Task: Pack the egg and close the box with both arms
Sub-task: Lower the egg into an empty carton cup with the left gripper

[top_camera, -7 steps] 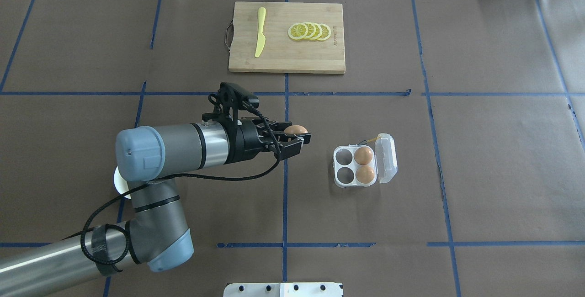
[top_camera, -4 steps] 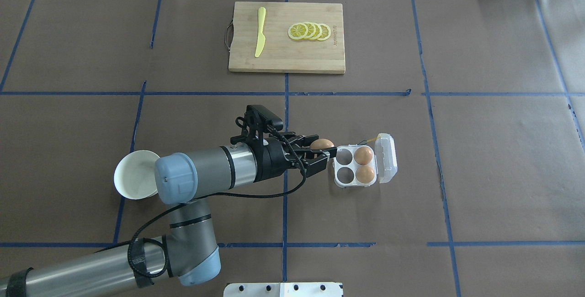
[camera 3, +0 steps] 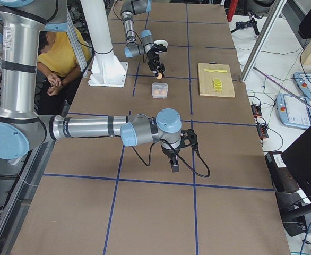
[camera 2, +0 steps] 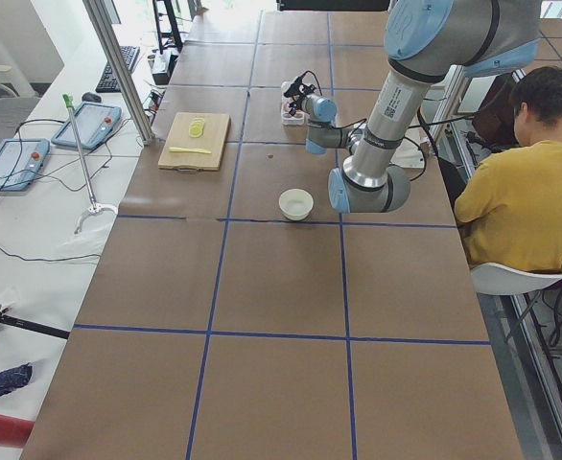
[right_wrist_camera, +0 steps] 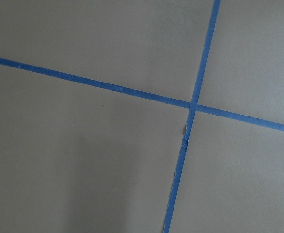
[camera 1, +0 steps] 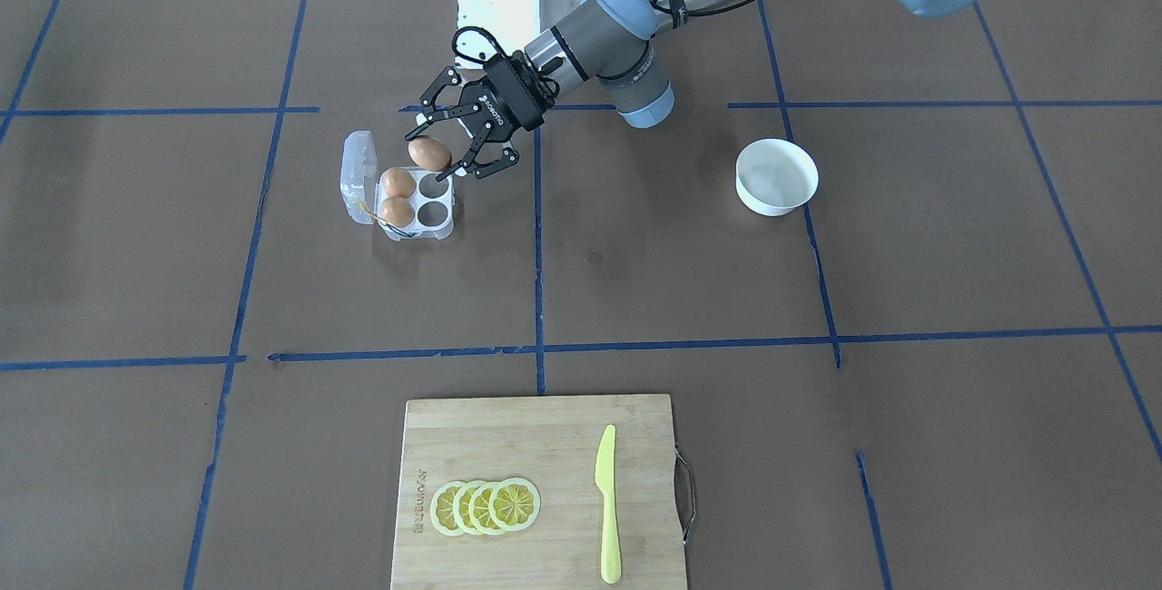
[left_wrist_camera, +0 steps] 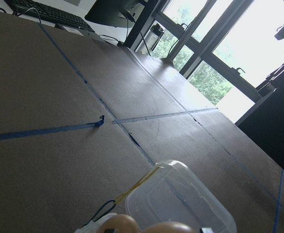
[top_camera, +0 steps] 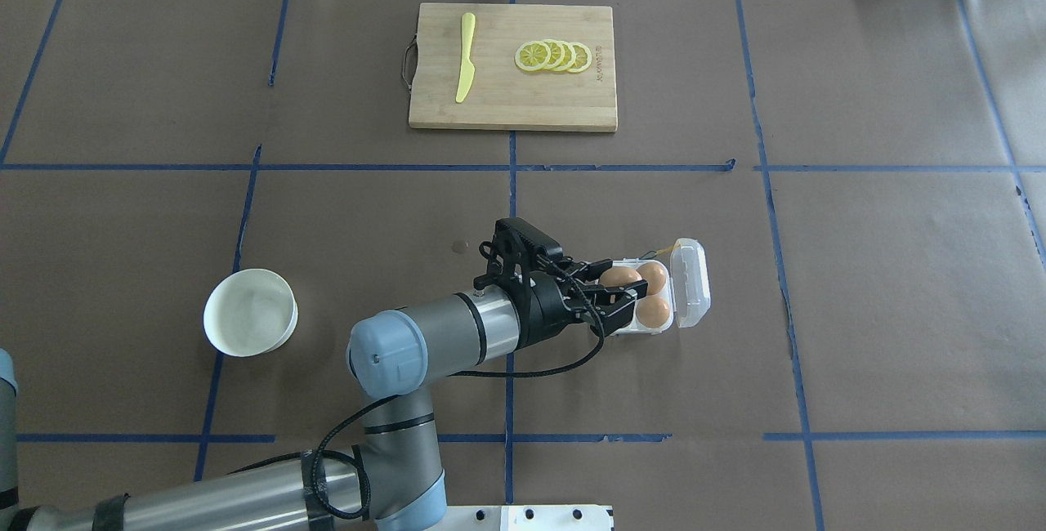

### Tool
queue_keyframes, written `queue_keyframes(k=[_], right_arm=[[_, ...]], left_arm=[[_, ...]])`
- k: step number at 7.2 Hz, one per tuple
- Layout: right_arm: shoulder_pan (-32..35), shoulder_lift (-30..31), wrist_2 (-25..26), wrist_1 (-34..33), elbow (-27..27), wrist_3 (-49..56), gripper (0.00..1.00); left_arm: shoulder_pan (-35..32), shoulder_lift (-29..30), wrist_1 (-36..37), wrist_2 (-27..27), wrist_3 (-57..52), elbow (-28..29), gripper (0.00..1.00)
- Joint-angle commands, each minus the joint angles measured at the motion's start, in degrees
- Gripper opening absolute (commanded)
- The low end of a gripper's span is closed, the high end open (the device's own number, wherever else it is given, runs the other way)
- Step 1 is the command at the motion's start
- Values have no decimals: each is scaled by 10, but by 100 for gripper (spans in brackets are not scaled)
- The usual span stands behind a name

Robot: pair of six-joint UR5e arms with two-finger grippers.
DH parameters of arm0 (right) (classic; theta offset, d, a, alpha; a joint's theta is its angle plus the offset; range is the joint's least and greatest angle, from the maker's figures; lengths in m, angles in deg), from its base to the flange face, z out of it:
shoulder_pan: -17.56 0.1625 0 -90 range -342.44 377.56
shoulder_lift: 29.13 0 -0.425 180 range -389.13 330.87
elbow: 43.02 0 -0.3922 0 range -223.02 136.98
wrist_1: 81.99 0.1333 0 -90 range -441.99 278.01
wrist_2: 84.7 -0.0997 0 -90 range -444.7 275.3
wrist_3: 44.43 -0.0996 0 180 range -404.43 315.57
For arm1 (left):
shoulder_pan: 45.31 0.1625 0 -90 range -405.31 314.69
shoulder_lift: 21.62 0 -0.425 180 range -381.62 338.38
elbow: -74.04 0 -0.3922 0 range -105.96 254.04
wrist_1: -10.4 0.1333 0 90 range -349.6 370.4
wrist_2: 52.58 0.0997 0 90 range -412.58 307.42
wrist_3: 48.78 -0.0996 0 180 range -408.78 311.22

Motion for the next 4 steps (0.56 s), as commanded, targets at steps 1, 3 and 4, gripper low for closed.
queue_keyframes(k=[1, 3, 4], right_arm=[[0, 0, -1, 0, -1, 0, 100], [0, 0, -1, 0, -1, 0, 100], [0, 0, -1, 0, -1, 0, 100]], left_arm=[[3, 18, 1, 7, 0, 27, 3], [4, 25, 1, 7, 0, 40, 10], [6, 24, 3, 7, -1, 41, 10]])
